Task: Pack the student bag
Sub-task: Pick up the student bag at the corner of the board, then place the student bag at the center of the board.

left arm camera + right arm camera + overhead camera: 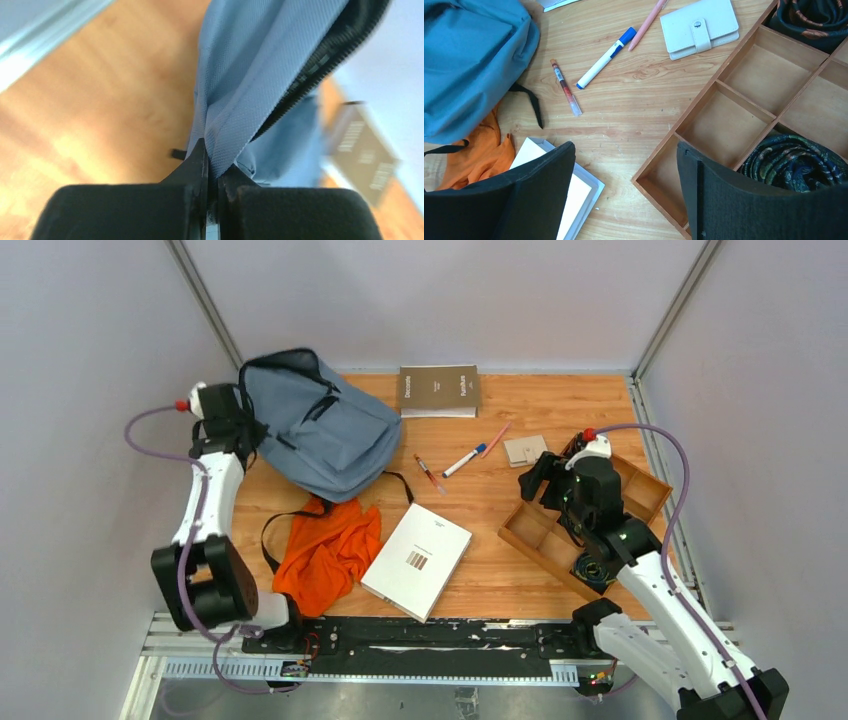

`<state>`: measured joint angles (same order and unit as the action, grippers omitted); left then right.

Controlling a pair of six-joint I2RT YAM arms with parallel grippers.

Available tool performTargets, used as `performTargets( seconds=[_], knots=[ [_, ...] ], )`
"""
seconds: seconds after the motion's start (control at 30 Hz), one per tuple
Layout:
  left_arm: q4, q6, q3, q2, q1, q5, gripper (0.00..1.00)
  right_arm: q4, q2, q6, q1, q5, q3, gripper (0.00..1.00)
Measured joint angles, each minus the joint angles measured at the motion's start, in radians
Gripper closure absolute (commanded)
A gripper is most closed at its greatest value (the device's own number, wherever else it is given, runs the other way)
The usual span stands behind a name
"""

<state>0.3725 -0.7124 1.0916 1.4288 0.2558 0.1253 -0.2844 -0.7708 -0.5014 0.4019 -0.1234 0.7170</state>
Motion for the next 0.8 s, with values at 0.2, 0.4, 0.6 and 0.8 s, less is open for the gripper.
performTargets(
  seconds=[0.2, 0.4, 0.6, 0.8],
  knots=[
    [-0.073, 0.137, 0.330, -0.119, -0.042, -0.193, 1.00, -0.002, -0.009, 0.000, 0.000, 0.016, 0.008, 0.23],
    [-0.126, 0.222, 0.582, -0.091, -0.040, -0.521, 1.00, 0.011, -0.006, 0.053, 0.000, 0.121, 0.110, 0.25],
    [-0.119, 0.299, 0.592, -0.116, -0.042, -0.792, 1.00, 0.022, -0.074, 0.173, 0.000, 0.261, 0.300, 0.22],
    [-0.095, 0.330, 0.538, -0.195, -0.051, -1.001, 1.00, -0.018, -0.228, 0.278, 0.006, 0.394, 0.517, 0.14]
  ],
)
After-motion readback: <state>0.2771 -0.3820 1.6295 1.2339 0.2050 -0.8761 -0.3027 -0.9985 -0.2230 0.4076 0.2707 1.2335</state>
